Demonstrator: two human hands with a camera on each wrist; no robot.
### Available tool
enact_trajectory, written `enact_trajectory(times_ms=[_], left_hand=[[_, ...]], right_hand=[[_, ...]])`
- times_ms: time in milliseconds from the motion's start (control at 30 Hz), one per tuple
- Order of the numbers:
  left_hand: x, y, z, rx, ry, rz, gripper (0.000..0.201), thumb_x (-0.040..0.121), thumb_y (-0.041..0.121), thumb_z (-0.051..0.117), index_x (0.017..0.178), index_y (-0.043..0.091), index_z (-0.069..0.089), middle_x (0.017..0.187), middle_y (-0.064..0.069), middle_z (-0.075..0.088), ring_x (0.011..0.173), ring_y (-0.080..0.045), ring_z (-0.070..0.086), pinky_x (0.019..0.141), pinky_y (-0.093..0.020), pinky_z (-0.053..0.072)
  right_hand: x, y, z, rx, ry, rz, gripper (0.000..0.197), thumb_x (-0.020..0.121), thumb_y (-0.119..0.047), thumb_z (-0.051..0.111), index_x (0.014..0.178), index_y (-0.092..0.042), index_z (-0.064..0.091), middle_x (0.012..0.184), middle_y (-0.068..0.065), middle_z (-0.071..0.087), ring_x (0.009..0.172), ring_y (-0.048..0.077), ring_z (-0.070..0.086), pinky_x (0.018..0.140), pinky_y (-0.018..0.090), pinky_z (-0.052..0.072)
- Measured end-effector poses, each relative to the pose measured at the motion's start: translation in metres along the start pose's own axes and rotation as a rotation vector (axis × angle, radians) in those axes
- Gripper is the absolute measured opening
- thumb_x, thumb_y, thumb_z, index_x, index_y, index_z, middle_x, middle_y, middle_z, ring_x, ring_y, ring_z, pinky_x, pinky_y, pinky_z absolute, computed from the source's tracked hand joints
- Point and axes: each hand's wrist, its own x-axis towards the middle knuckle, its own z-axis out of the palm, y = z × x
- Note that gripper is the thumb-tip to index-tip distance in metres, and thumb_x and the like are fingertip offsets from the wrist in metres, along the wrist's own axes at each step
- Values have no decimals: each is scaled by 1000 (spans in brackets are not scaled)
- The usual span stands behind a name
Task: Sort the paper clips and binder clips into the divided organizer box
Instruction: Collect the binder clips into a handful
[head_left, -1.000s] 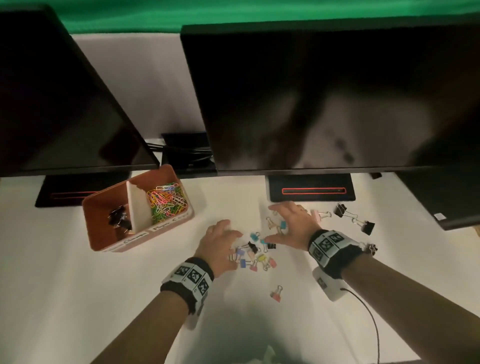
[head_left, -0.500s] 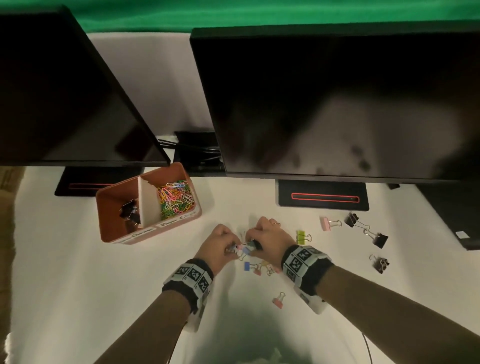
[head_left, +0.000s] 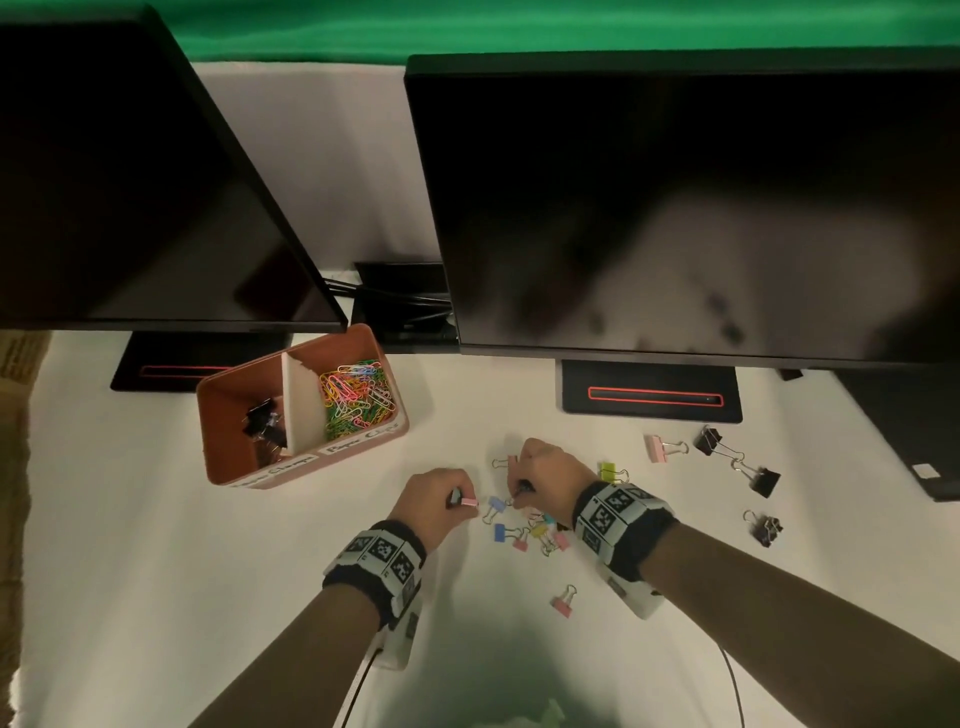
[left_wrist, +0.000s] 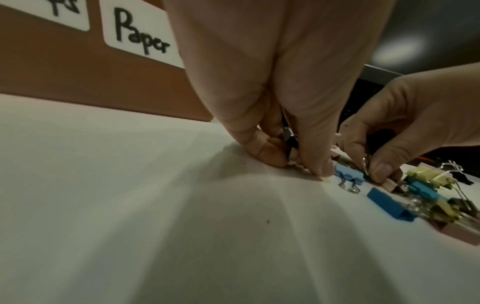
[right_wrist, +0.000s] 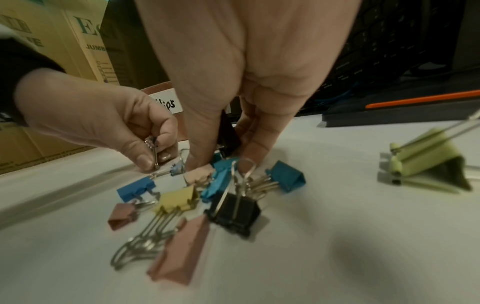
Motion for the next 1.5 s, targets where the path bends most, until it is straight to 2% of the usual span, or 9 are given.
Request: enact_trajectory(times_ms=[367,567,733,800,900,1067,1233,1400,1500], left_hand=[[-33,6,-71,-135,62,5,22,73,18,76,68,28,57,61,13,52,54,-2,43,56,-15,34],[-68,-20,-171,-31,358,-135,20,71,23,78,72,24,58,63,12,54,57,-10,48,51,-19,36],[-64,-62,-214,-250,447,-317,16,82,26,68,84,13,60,81,-6,65,75,-19,63,71,-33,53],[-63,-72,-219,-446,416,-362,25,92,34,51,98,11,59,96,-13,67,85,-23,65,80,-36,55],[-66,-70,-222,-515,445,-357,37,95,45,37,103,14,56,93,-4,65,90,-20,62,81,-32,52],[-73,-44,-211,-414,477,-127,33,96,40,39,109,17,60,99,4,65,93,-11,63,79,-27,52],[-60,-2,-161,-244,339,88,17,92,31,50,101,23,63,97,9,65,91,-3,60,78,-20,49],[-32,34,-86,-145,160,173,24,85,22,63,108,27,59,111,7,57,98,-10,58,78,-19,48],[-16,45,-44,31,32,147,53,76,27,72,123,31,49,135,2,37,124,-17,41,102,-26,39]], right_hand=[[7,-31,-12,-13,-63,-147,14,85,-23,62,90,-10,67,99,8,61,94,23,56,82,33,47],[32,-126,-46,42,104,-396,13,84,-23,64,93,-13,65,100,2,59,87,11,49,83,28,45],[82,-216,-52,100,222,-427,13,85,-23,63,93,-13,63,102,4,60,96,17,53,84,21,36],[100,-238,-47,137,239,-396,22,85,-26,63,104,-16,60,109,6,59,104,23,53,94,31,41],[110,-248,-39,141,215,-357,44,84,-31,63,124,-19,50,124,6,54,116,25,51,104,44,39],[79,-205,-35,196,261,-369,35,87,-33,60,120,-24,51,127,2,51,110,16,54,94,32,48],[21,-111,-32,163,375,-287,24,89,-32,57,112,-24,59,111,-4,58,94,1,49,86,20,44],[-34,-7,-29,91,404,55,37,84,-41,61,119,-29,52,118,-4,50,107,12,48,93,28,43],[-55,44,-25,-11,353,348,64,74,-58,63,128,-32,40,130,3,42,119,23,43,97,41,44]])
